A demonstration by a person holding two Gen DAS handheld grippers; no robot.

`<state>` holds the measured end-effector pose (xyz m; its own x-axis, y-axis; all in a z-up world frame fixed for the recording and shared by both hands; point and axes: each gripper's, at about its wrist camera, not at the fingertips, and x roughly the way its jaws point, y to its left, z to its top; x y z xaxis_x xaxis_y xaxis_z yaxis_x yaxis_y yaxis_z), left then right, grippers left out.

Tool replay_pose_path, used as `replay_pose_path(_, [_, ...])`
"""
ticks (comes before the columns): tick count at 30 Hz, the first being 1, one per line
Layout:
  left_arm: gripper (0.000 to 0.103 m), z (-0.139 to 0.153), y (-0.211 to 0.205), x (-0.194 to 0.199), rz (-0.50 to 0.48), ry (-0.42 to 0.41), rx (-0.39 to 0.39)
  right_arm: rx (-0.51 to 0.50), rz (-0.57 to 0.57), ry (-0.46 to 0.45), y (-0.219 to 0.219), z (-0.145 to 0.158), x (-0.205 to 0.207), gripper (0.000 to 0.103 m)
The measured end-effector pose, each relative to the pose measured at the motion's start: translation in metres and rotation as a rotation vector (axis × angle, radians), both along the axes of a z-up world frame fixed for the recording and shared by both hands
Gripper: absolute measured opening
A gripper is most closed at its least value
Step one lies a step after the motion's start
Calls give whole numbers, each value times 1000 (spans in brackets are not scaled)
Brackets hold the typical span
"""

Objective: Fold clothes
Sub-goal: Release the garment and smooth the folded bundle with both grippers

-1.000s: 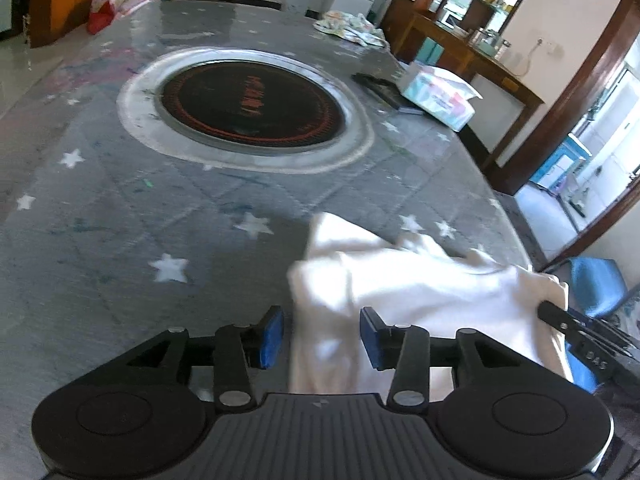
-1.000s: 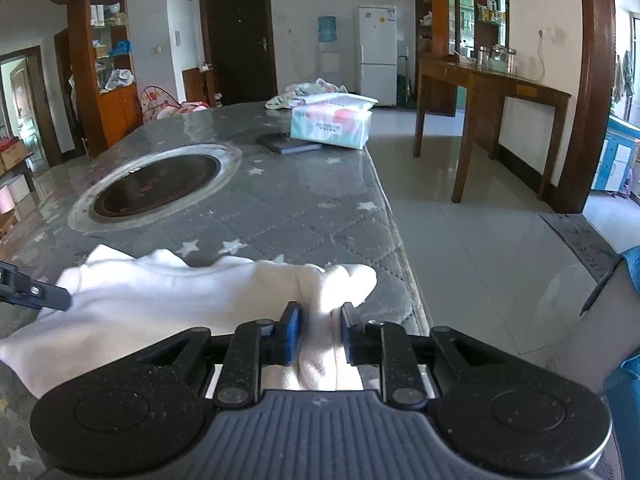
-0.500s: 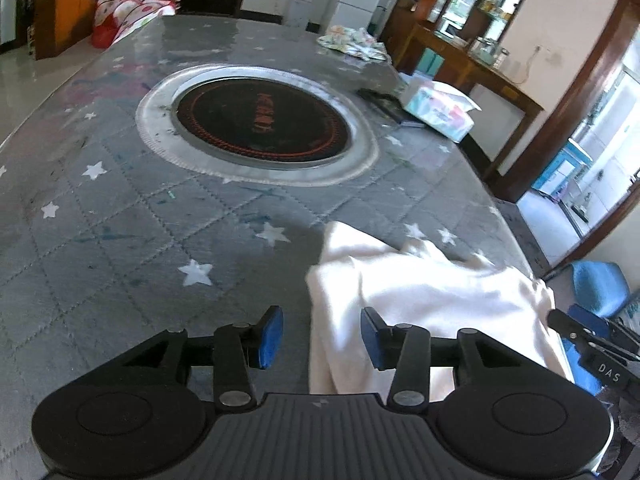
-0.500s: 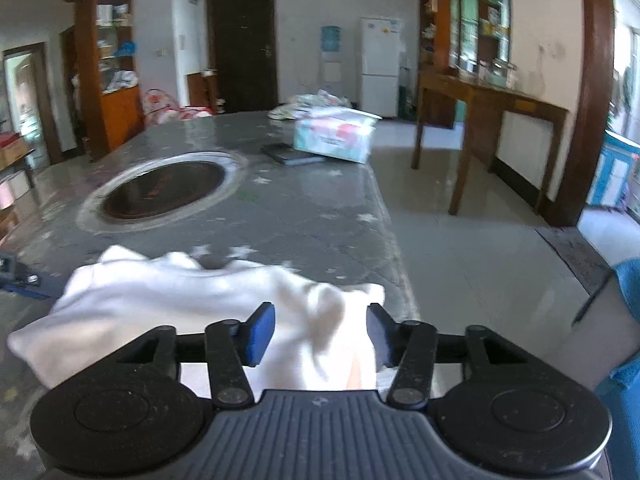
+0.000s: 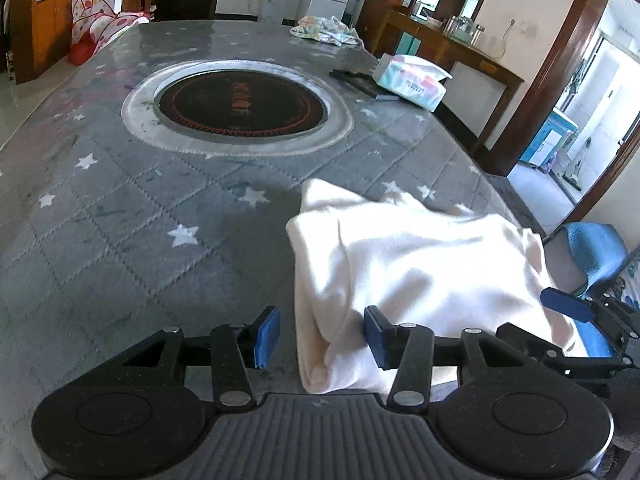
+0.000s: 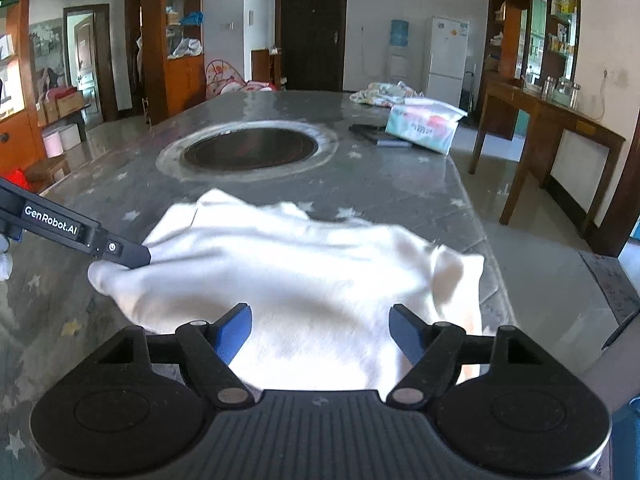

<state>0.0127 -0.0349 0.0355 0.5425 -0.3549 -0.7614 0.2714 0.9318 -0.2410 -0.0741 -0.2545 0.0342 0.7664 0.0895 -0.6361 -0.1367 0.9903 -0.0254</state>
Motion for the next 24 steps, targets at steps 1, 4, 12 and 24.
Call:
replay_pose_path(1, [51,-2,1,-1,0,0,4,-2,3,7,1,-2,-2,78])
replay_pose_path(4, [53,-3,3,-4,-3,-10,15,-30,15,14,5,-7,-7,84])
replay_pose_path(12, [56,-2,2,-6,-15,-35,49,-25,31,35,0,-7,-12,87])
replay_pose_path(24, [56,5,4,-1,-7,-40,44,67,31,-9,-14,16,20,103])
